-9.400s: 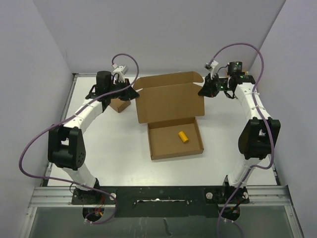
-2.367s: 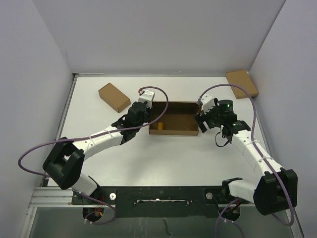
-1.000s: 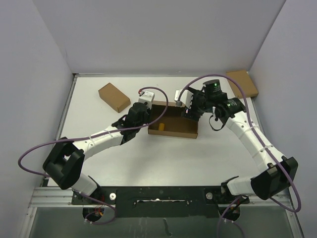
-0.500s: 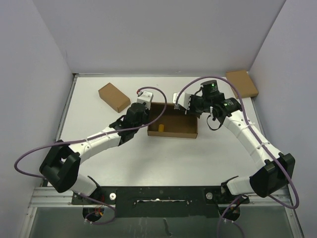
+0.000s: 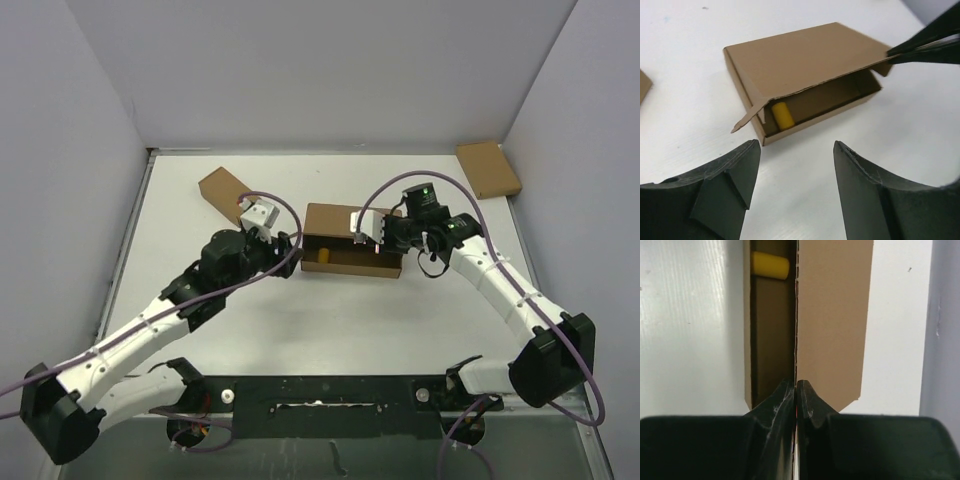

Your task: Fold the paper box

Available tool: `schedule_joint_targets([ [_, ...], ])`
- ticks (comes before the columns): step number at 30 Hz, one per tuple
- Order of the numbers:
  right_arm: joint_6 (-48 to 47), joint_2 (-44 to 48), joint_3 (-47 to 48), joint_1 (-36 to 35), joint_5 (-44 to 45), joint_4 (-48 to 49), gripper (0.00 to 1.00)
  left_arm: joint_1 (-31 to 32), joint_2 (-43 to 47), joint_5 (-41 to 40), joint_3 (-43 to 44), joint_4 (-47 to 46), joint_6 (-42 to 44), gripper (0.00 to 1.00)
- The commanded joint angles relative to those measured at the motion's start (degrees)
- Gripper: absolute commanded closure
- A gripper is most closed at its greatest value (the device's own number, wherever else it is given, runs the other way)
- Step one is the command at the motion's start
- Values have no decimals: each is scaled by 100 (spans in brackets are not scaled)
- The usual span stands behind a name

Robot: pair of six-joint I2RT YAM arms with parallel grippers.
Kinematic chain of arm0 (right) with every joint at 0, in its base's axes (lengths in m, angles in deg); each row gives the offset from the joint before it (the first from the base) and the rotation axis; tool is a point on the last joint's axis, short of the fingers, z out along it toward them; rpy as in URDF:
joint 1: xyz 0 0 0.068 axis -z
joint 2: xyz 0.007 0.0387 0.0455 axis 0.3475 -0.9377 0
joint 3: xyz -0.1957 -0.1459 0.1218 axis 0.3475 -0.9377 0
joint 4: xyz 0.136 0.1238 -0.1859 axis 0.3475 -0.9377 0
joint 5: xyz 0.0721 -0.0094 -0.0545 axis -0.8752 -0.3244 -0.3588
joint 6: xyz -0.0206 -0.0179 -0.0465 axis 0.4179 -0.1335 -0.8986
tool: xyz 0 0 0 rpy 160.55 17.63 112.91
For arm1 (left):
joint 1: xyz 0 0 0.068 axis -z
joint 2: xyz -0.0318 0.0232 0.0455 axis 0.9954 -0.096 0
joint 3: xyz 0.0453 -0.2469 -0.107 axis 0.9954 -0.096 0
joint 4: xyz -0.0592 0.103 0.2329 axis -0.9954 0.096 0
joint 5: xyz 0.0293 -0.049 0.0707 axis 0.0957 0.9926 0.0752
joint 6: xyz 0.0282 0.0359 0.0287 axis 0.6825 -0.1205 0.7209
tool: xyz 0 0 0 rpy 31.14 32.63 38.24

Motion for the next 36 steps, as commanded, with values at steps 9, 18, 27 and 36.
schedule_joint_targets([
  [9, 29, 233, -1492, -131, -526, 276, 69, -569, 12, 1360, 23, -18, -735, 39],
  [18, -351, 159, -1407, -124, -1256, -395, 33, -1026, -1723, 1808, 496, -690, -846, 35],
  [27, 586, -41, -418, 374, -2040, -317, 26, -1093, -2762, 2057, 824, -854, -669, 32],
  [36, 1245, -1721, 141, 352, -1255, 137, 64, -1161, -3381, 1987, 974, -737, -581, 32],
])
